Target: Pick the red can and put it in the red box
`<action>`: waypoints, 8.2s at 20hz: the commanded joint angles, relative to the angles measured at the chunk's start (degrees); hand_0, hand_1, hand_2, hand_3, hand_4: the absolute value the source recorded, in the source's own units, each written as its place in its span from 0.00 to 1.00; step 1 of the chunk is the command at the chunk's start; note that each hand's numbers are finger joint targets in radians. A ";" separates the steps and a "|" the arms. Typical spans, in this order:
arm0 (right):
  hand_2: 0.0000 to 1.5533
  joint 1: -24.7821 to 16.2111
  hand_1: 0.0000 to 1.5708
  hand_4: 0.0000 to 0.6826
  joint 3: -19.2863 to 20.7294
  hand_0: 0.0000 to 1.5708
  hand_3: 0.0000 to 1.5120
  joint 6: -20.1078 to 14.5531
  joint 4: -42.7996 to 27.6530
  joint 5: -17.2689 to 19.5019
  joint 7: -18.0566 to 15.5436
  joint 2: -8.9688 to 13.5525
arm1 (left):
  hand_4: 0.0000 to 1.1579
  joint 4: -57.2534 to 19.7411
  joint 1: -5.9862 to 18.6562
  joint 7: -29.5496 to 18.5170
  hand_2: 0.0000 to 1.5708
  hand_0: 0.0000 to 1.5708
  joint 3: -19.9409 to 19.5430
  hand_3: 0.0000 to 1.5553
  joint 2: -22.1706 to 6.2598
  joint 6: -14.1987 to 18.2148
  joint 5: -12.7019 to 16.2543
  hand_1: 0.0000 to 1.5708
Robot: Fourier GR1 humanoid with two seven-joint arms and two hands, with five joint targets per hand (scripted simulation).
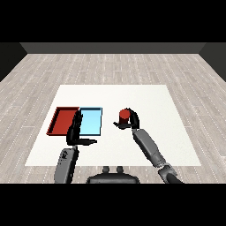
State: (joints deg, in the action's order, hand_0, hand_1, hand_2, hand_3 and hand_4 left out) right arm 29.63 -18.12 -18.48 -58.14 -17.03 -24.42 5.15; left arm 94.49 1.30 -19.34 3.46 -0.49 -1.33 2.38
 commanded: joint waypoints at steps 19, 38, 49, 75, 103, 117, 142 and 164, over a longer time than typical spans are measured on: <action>0.93 -9.43 0.93 0.97 -3.82 0.93 0.92 -6.68 -22.61 7.86 10.07 -5.13 | 0.00 -11.36 7.32 3.84 0.00 0.00 14.40 0.00 0.49 10.03 3.12 0.00; 0.93 -2.78 0.91 0.92 -13.31 0.91 0.91 -14.08 -13.91 0.56 5.54 -5.15 | 0.00 -22.66 14.20 1.73 0.00 0.00 20.96 0.00 0.49 14.16 11.05 0.00; 0.93 -0.08 0.95 0.90 -17.37 0.95 0.91 -17.08 -15.47 -3.74 3.62 -5.15 | 0.00 -24.48 17.54 -0.38 0.00 0.00 21.07 0.00 0.49 13.64 13.10 0.00; 0.93 0.51 0.91 0.90 -20.08 0.91 0.91 -16.34 -13.63 -7.30 1.80 -5.12 | 0.83 -28.21 25.78 3.42 0.96 1.00 25.74 0.91 0.45 39.48 16.43 1.00; 0.00 -7.00 0.00 0.00 -6.64 0.00 0.00 -10.66 -32.39 -0.52 10.22 1.74 | 0.98 -29.45 19.70 1.32 1.00 1.00 19.16 0.95 -1.49 35.87 10.16 1.00; 0.00 -28.21 0.00 0.00 2.64 0.00 0.00 -5.67 -42.23 -2.69 7.15 13.09 | 0.97 -26.34 17.56 6.78 0.99 1.00 9.42 0.94 -21.98 33.23 5.82 1.00; 0.00 -22.68 0.00 0.00 10.33 0.00 0.00 -0.88 -22.36 -3.11 2.89 10.98 | 0.67 -89.92 41.52 13.21 0.40 0.38 1.10 0.26 -21.73 30.48 -1.51 0.38; 0.00 -21.79 0.00 0.00 12.82 0.00 0.00 3.47 -22.30 -4.36 1.02 10.41 | 0.00 -83.70 39.96 -0.10 0.00 0.00 -8.35 0.00 -27.12 22.52 6.36 0.00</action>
State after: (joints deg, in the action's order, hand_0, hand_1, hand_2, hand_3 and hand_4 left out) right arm 8.32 -5.30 -16.38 -79.63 -21.09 -23.05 15.31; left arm 6.72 42.14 -11.50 -1.53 -26.49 22.85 5.64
